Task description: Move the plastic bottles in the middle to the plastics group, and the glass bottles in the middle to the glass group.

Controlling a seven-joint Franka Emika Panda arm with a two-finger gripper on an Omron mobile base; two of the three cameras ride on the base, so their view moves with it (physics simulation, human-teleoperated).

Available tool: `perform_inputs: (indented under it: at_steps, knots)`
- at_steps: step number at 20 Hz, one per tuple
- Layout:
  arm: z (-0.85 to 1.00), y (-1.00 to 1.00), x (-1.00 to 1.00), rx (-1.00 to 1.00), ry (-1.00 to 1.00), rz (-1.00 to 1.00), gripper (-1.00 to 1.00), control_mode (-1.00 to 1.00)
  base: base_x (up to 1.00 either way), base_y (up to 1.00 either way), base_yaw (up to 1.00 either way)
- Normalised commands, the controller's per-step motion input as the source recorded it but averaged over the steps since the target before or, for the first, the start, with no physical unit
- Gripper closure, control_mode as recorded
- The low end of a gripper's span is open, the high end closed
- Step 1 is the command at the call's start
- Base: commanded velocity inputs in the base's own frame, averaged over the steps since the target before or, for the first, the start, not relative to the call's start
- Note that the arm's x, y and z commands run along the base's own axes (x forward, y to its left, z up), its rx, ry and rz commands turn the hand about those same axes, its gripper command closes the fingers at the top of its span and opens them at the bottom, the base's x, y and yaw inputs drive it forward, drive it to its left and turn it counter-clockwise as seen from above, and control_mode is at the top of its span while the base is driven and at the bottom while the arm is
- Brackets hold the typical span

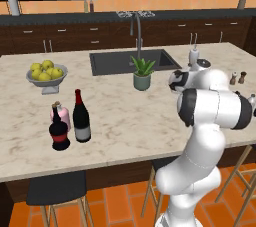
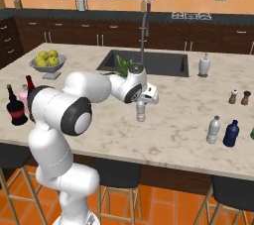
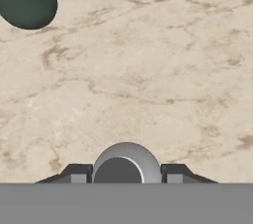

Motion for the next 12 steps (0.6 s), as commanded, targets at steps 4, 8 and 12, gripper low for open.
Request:
perform_inputs:
  at_steps: [4, 8, 12]
  knots:
    - [0.02, -1.00, 0.04, 0.00, 0.00, -0.14, 1.00, -1.00, 0.00, 0.00, 0.00]
    - [0.00, -1.00, 0.02, 0.00, 0.00, -0.15, 1.00, -1.00, 0.00, 0.00, 0.00]
    - [0.00, -1.00, 0.00, 0.00, 0.00, -0.15, 1.00, -1.00, 0.00, 0.00, 0.00]
